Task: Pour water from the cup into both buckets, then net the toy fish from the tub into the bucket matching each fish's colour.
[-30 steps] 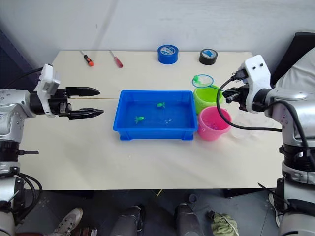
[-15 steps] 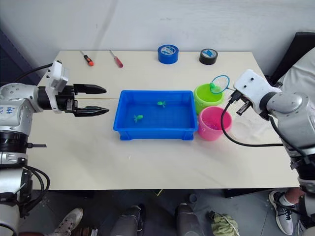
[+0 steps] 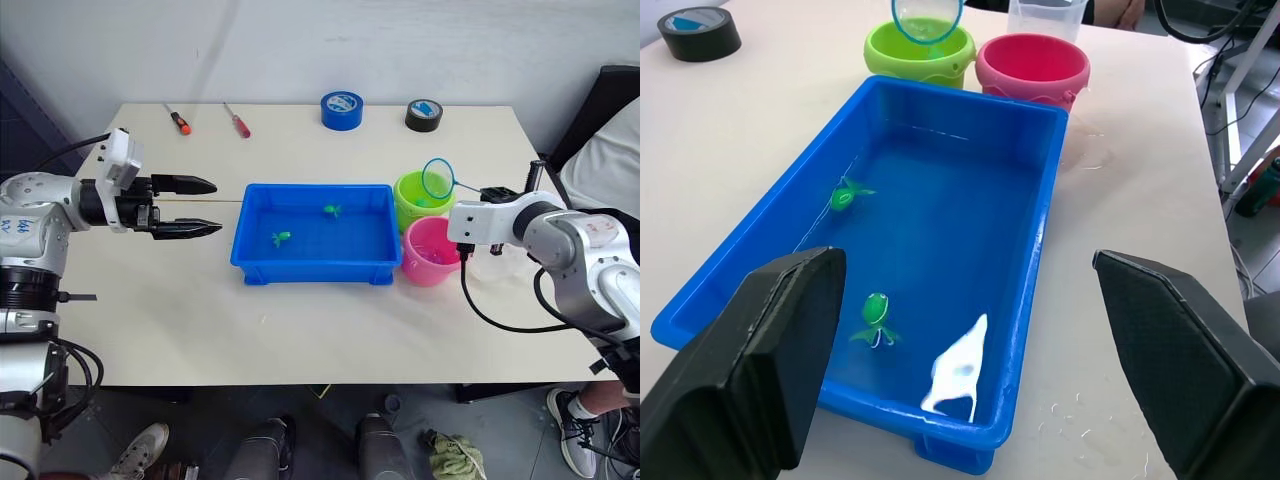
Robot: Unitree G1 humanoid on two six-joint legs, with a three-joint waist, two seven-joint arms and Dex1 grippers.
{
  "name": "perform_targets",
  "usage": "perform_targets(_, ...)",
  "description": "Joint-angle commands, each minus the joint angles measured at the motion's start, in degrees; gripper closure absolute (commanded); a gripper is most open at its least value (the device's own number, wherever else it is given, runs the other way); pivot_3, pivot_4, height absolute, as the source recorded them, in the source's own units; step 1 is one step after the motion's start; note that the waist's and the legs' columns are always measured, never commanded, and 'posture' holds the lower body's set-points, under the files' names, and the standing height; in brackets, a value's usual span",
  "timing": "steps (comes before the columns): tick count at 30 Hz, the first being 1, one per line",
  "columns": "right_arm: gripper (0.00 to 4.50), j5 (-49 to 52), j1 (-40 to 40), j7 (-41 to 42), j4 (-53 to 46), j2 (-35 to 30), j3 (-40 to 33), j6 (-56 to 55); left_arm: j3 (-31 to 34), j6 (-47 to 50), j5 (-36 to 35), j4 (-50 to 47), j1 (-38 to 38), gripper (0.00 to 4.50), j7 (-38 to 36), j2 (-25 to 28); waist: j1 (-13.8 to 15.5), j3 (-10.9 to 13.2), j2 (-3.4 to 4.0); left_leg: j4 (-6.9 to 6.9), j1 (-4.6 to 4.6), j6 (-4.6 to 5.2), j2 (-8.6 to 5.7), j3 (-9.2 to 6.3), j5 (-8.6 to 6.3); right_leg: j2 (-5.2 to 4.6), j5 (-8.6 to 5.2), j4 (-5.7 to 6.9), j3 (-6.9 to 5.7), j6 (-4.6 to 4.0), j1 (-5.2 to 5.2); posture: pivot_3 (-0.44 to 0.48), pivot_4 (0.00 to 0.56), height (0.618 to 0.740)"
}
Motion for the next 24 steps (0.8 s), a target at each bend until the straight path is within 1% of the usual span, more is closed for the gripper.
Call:
perform_targets(1,4.50,-9.2,-0.1,-5.1,1.4,0.0,0.7,-3.0,1.0,-0.6,0.0,-0.7,-1.3,0.19,-0.2,0.4,0.0,0.0,0.00,0.01,0.00,-0.01,0.00,0.00,0.00,0.00,0.00,0.00,0.00,0.00,0.00,0.000,0.150,0.734)
perform_targets(4,4.50,-11.6,0.4,-5.8,1.8,0.6,0.1,-4.8,1.0,-0.5,0.0,-0.8,-1.2,0.19,-0.2,0.4,0.0,0.0,0.00,0.02,0.00,-0.01,-0.01,0.02,0.00,0.00,0.00,0.01,0.00,0.00,0.00,0.000,0.150,0.734)
perform_targets(9,4.50,-11.6,1.7,-5.7,2.4,2.0,-2.1,-6.0,1.2,-0.3,-0.1,-1.3,-0.7,0.19,-0.1,0.6,0.0,0.0,0.00,0.07,-0.01,-0.02,-0.01,0.02,0.01,0.00,0.00,0.04,0.00,0.00,0.01,0.000,0.150,0.734)
perform_targets(11,4.50,-7.0,0.7,-2.8,-0.3,3.8,-5.8,-3.8,1.6,-0.2,-0.2,-1.6,-0.4,0.19,0.3,0.9,-0.1,0.0,0.00,0.09,0.00,-0.01,-0.01,0.02,0.01,0.01,0.00,0.06,0.01,0.00,0.01,0.000,0.150,0.734)
perform_targets(13,4.50,3.1,-2.9,3.5,-4.8,8.6,-11.1,2.7,2.1,0.2,-0.4,-1.8,0.2,0.19,0.5,1.5,-0.1,0.0,0.00,0.10,0.00,-0.02,0.00,0.00,0.01,0.01,0.00,0.09,0.01,0.00,0.01,0.000,0.150,0.734)
perform_targets(15,4.50,11.8,-5.5,10.7,-6.9,11.1,-13.4,6.0,2.7,0.0,-0.1,-1.5,1.4,0.19,0.9,2.6,-0.6,0.0,0.05,0.19,0.00,-0.02,0.10,-0.01,0.01,0.09,0.03,0.12,0.04,0.04,0.05,0.000,0.150,0.734)
perform_targets(17,4.50,16.3,-6.7,15.4,-7.6,11.9,-14.0,7.7,3.1,-0.3,0.1,-1.3,2.3,0.19,1.3,3.3,-0.9,0.0,0.06,0.18,0.05,-0.03,0.13,-0.05,0.02,0.09,0.03,0.18,0.02,0.04,0.07,0.000,0.150,0.734)
perform_targets(19,4.50,20.6,-6.7,20.8,-8.2,12.4,-12.7,10.0,4.4,-0.2,-0.3,-1.3,3.5,0.19,2.3,4.5,-0.9,0.0,0.06,0.18,0.05,-0.03,0.18,-0.12,0.01,0.10,0.02,0.11,-0.11,0.03,0.15,0.000,0.150,0.734)
perform_targets(21,4.50,24.9,-7.5,23.9,-9.5,14.5,-11.8,16.2,5.8,0.1,-0.7,-1.7,5.1,0.19,3.0,5.6,-0.9,0.0,0.03,0.20,0.05,-0.02,0.27,-0.13,0.01,0.06,0.02,0.06,-0.15,0.03,0.21,0.000,0.150,0.734)
perform_targets(23,4.50,29.5,-9.0,26.1,-11.3,17.6,-10.8,26.2,7.1,0.9,-1.4,-3.6,7.7,0.19,3.6,6.5,-1.0,0.0,0.04,0.22,0.05,-0.01,0.30,-0.15,0.01,-0.01,0.02,0.09,-0.09,0.03,0.21,0.000,0.150,0.734)
perform_targets(24,4.50,30.7,-9.5,26.6,-11.8,18.5,-10.4,29.5,7.5,1.2,-1.6,-4.3,8.5,0.19,3.8,6.7,-1.1,0.0,0.04,0.23,0.06,0.00,0.29,-0.16,0.01,-0.02,0.02,0.11,-0.05,0.03,0.21,0.000,0.150,0.734)
